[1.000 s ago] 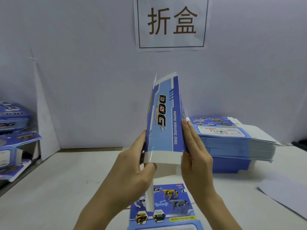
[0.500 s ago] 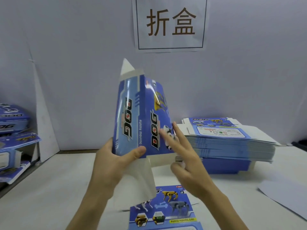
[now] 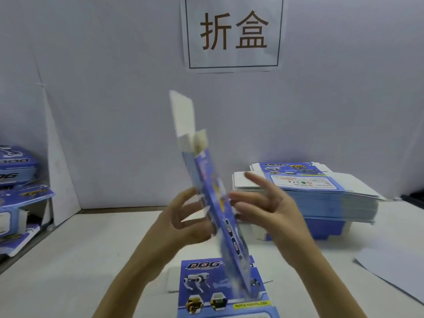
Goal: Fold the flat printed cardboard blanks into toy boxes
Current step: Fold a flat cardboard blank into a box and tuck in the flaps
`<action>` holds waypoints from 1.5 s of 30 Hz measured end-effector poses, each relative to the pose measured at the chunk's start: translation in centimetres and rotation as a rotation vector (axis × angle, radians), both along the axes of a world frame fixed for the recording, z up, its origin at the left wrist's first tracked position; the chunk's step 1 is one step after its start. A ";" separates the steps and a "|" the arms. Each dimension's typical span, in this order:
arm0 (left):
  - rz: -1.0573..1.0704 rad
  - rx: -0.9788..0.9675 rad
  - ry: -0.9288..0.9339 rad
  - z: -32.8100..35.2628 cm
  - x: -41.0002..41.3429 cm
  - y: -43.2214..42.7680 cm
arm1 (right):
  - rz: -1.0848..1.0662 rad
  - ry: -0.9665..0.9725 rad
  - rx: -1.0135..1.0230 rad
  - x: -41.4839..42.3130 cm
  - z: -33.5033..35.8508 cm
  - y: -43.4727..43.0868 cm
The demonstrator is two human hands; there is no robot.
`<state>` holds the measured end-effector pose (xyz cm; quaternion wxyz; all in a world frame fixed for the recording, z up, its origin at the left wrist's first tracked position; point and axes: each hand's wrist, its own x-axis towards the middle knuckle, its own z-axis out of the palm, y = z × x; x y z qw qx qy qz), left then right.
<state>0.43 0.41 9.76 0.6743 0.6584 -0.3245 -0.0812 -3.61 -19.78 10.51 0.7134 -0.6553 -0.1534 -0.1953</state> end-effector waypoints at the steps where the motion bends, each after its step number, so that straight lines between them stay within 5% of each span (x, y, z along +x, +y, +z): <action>1: 0.004 -0.025 -0.037 -0.3 -0.2 -0.6 | 0.029 -0.011 -0.057 0.0 -0.2 1.1; 6: -0.070 -0.148 0.070 -1.9 -0.5 -1.7 | 0.071 0.013 -0.039 0.1 -1.0 3.8; 10: -0.427 -0.231 -0.035 -1.5 -0.8 -0.8 | -0.063 0.093 -0.070 0.5 -1.2 2.5; 14: -0.186 -0.070 0.183 -1.3 -1.7 -0.9 | -0.103 0.082 -0.115 0.5 -1.1 1.5; 18: 0.095 -0.119 -0.011 -0.5 -0.7 -1.3 | -0.054 0.048 -0.174 -1.0 0.2 0.6; 25: 0.535 -0.167 -0.031 -0.3 1.2 0.6 | -0.270 0.071 -0.102 -0.3 -0.4 0.5; 32: 0.228 -0.135 0.104 -0.5 1.9 2.2 | -0.098 0.092 -0.119 0.1 -0.5 -1.1; 45: 0.254 -0.054 0.083 -1.6 2.4 1.2 | -0.175 0.067 -0.046 0.5 -0.8 -1.7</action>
